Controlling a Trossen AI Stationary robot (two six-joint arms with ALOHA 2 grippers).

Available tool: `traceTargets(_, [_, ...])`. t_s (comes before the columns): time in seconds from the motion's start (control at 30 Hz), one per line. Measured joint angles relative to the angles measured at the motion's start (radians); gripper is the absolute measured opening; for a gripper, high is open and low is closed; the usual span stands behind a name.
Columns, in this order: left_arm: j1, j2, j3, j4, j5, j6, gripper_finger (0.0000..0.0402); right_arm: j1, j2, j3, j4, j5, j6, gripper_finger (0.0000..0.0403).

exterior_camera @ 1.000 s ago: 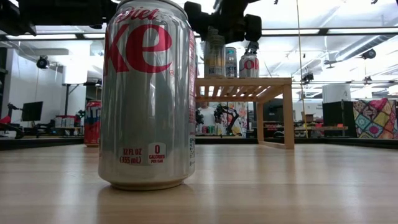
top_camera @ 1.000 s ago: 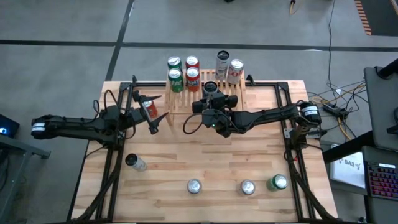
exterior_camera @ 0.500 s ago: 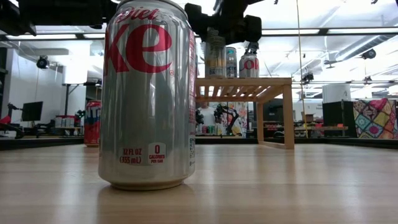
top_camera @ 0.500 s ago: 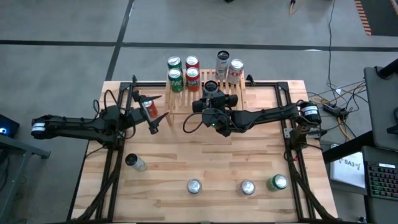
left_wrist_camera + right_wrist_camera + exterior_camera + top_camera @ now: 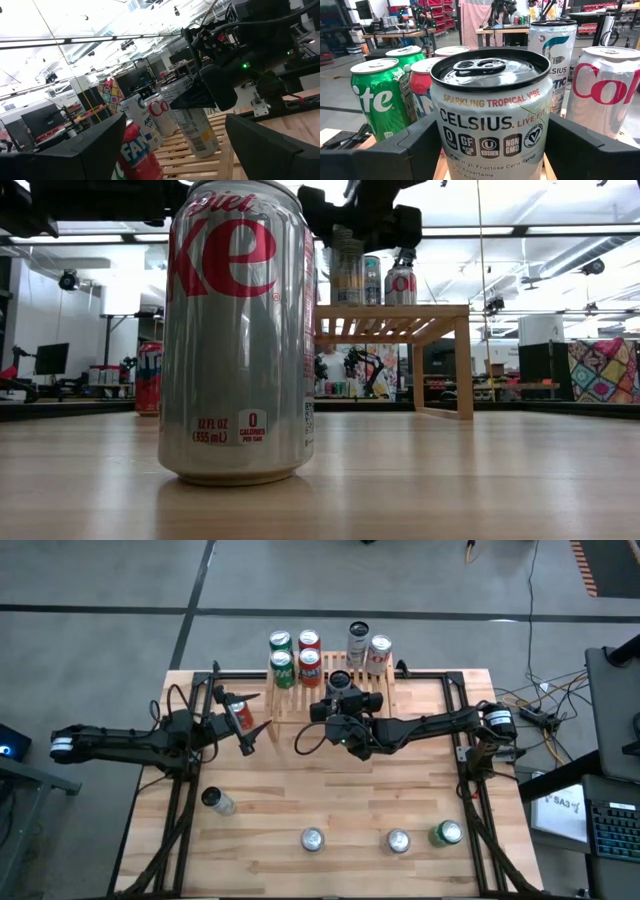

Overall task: Place canned beverage on shelf
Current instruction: Put the white yellow soda can on the shelf

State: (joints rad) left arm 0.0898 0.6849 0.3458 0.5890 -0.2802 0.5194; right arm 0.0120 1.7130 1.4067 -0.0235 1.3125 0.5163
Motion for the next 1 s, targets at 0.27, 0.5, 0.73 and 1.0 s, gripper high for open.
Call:
traceTargets(0.27, [0.0, 0.0, 0.0, -0.002, 0.0, 0.0, 0.0327, 0.0, 0.0, 0.0, -0.001, 0.0, -0.003, 0.0288])
traceTargets(0.5, [0.0, 0.0, 0.0, -0.002, 0.0, 0.0, 0.0327, 0.0, -0.001, 0.0, -0.001, -0.001, -0.003, 0.0288])
traceTargets(0.73, [0.0, 0.0, -0.001, -0.002, 0.0, 0.0, 0.0327, -0.008, -0.001, 0.0, -0.001, -0.01, -0.014, 0.0286])
traceTargets(1.0, [0.0, 0.0, -0.001, -0.003, 0.0, 0.0, 0.0327, -0.015, -0.001, 0.0, -0.001, -0.03, -0.005, 0.0308])
